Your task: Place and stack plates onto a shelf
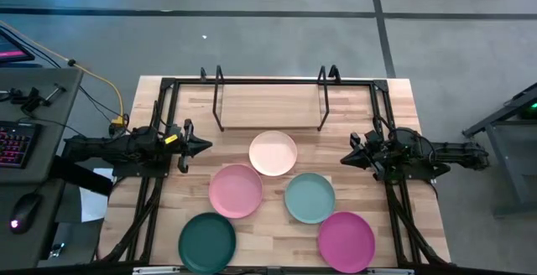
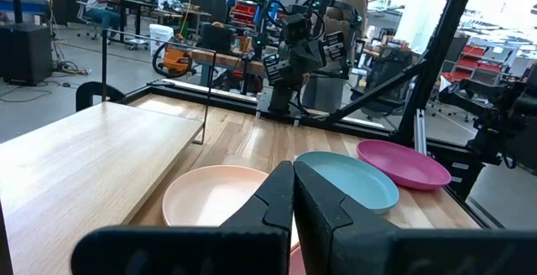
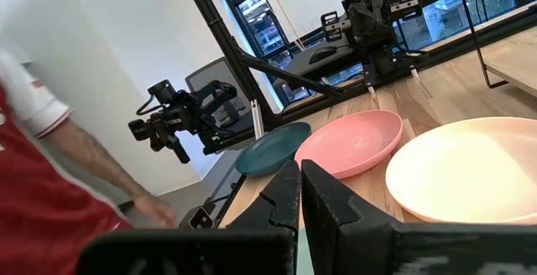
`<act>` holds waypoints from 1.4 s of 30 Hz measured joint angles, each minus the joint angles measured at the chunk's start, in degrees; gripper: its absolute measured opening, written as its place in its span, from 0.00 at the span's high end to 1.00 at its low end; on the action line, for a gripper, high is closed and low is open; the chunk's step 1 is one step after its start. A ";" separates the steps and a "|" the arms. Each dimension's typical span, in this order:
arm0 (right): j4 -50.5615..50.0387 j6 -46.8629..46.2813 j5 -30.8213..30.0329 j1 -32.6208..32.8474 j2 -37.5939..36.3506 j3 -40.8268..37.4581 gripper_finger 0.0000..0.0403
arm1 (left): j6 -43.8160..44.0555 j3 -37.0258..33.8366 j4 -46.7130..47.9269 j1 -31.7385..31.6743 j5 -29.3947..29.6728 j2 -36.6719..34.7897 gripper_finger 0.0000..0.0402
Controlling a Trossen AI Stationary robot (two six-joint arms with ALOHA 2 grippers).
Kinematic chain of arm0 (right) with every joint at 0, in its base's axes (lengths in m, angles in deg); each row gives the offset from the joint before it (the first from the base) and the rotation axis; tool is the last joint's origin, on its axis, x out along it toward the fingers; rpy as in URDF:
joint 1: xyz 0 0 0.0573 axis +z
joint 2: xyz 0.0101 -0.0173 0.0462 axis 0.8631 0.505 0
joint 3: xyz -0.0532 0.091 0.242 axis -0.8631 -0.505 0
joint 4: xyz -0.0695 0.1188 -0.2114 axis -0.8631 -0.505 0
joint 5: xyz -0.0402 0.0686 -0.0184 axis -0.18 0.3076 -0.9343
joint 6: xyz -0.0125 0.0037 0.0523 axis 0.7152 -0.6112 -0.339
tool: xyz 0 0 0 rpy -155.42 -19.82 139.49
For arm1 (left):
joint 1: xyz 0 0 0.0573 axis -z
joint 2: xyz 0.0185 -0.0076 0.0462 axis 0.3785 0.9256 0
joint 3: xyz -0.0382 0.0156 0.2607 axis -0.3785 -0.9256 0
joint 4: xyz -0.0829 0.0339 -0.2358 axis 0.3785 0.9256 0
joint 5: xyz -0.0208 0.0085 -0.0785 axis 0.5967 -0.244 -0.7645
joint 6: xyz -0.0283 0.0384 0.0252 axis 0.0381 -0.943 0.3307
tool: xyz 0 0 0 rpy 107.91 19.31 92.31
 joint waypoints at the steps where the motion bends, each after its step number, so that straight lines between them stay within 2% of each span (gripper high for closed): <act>1: 0.00 0.00 0.02 0.00 0.00 0.02 1.00 | 0.00 0.00 0.00 0.00 0.00 0.00 1.00; 10: 0.00 -0.02 -0.01 0.00 -0.02 0.00 1.00 | 0.00 0.00 0.01 -0.02 0.00 0.00 1.00; 13: 1.57 -0.22 -2.21 0.00 0.00 0.00 1.00 | 0.00 -0.01 0.02 -0.01 0.01 -0.01 1.00; 16: 9.38 -9.22 -8.46 0.00 -0.01 0.01 1.00 | 0.00 0.00 0.02 0.00 0.00 -0.02 1.00; 20: 18.67 -25.45 -22.15 0.00 -0.02 0.00 1.00 | 0.00 0.00 0.01 -0.02 0.01 0.00 1.00; 22: 21.59 -27.97 -28.90 0.00 0.03 0.00 1.00 | 0.00 -0.01 0.00 -0.01 0.01 0.00 1.00; 24: 26.36 -26.87 -31.93 0.00 0.72 0.00 1.00 | 0.00 0.00 0.01 -0.02 0.01 -0.01 1.00; 28: 34.62 -20.58 -32.37 0.00 3.82 1.14 1.00 | 0.00 0.00 0.02 -0.02 0.02 -0.02 1.00; 31: 35.09 -16.49 -32.65 0.00 7.17 4.05 1.00 | 0.00 0.00 0.02 -0.01 0.01 -0.01 1.00; 35: 34.80 -15.43 -33.03 0.00 14.80 8.43 1.00 | 0.00 -0.02 0.02 0.00 0.00 0.00 1.00; 42: 30.17 -5.02 -27.04 0.00 29.83 17.69 1.00 | 0.00 0.00 0.02 -0.02 0.05 0.00 1.00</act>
